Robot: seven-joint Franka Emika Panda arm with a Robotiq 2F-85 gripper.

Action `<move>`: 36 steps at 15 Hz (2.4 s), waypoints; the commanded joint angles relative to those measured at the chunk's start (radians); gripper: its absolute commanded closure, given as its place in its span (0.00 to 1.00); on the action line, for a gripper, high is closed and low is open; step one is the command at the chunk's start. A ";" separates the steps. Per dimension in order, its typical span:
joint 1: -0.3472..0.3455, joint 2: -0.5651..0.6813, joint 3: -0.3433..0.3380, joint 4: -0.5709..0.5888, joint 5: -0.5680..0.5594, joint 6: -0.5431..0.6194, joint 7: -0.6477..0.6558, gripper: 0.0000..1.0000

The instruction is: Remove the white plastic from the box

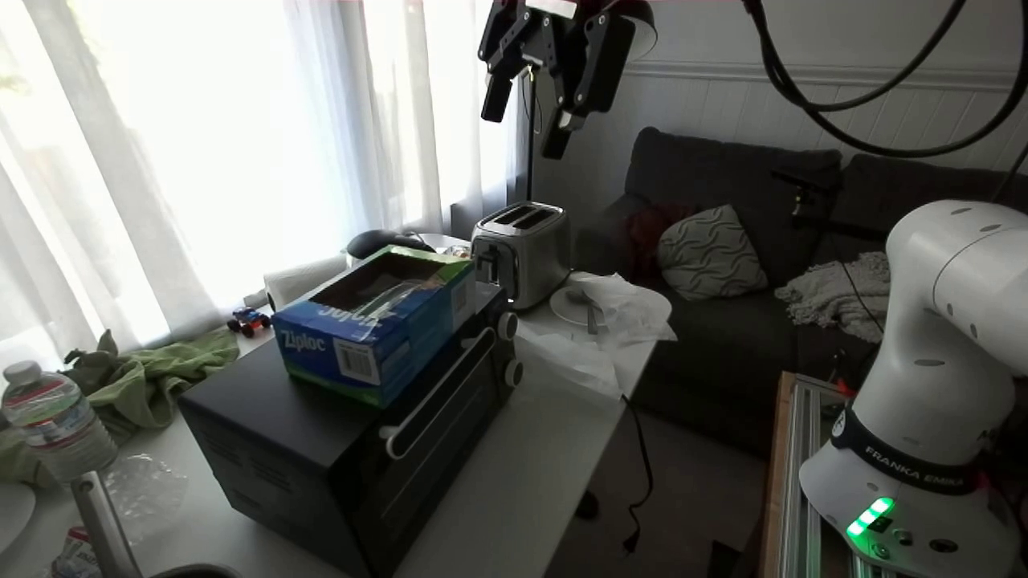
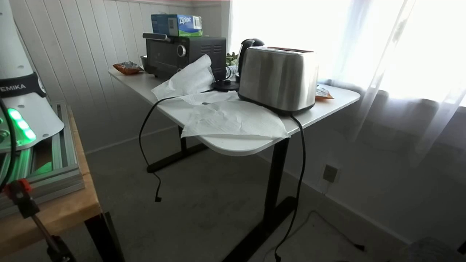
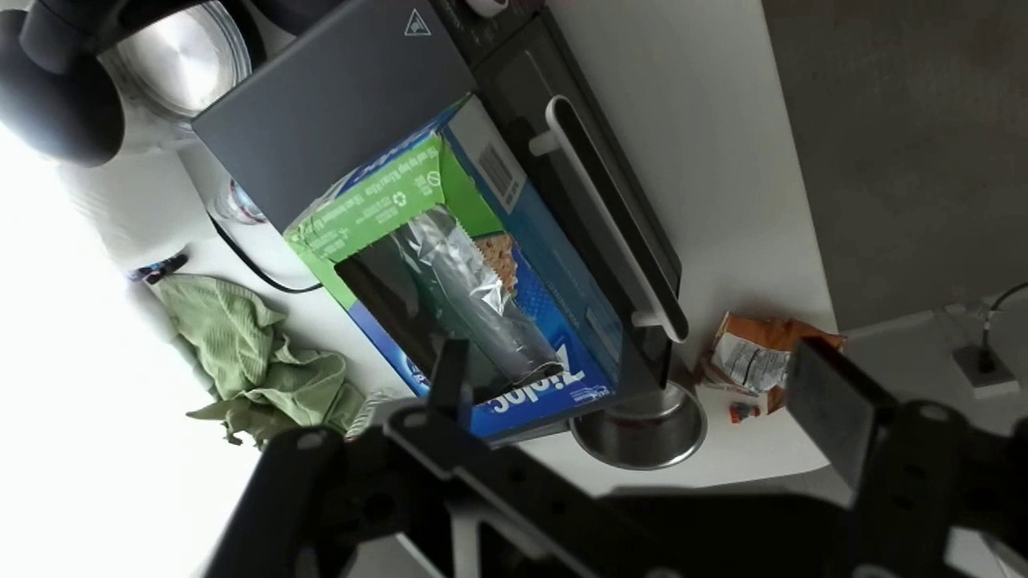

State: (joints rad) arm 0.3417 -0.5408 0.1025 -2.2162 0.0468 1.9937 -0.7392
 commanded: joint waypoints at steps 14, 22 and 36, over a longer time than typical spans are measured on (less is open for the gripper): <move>0.136 0.254 0.041 -0.007 0.214 0.359 -0.190 0.00; 0.049 0.410 0.062 0.081 0.131 0.363 -0.279 0.00; -0.040 0.509 0.096 0.141 0.076 0.355 -0.396 0.37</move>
State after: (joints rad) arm 0.3285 -0.0364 0.1760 -2.0936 0.1483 2.3636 -1.1176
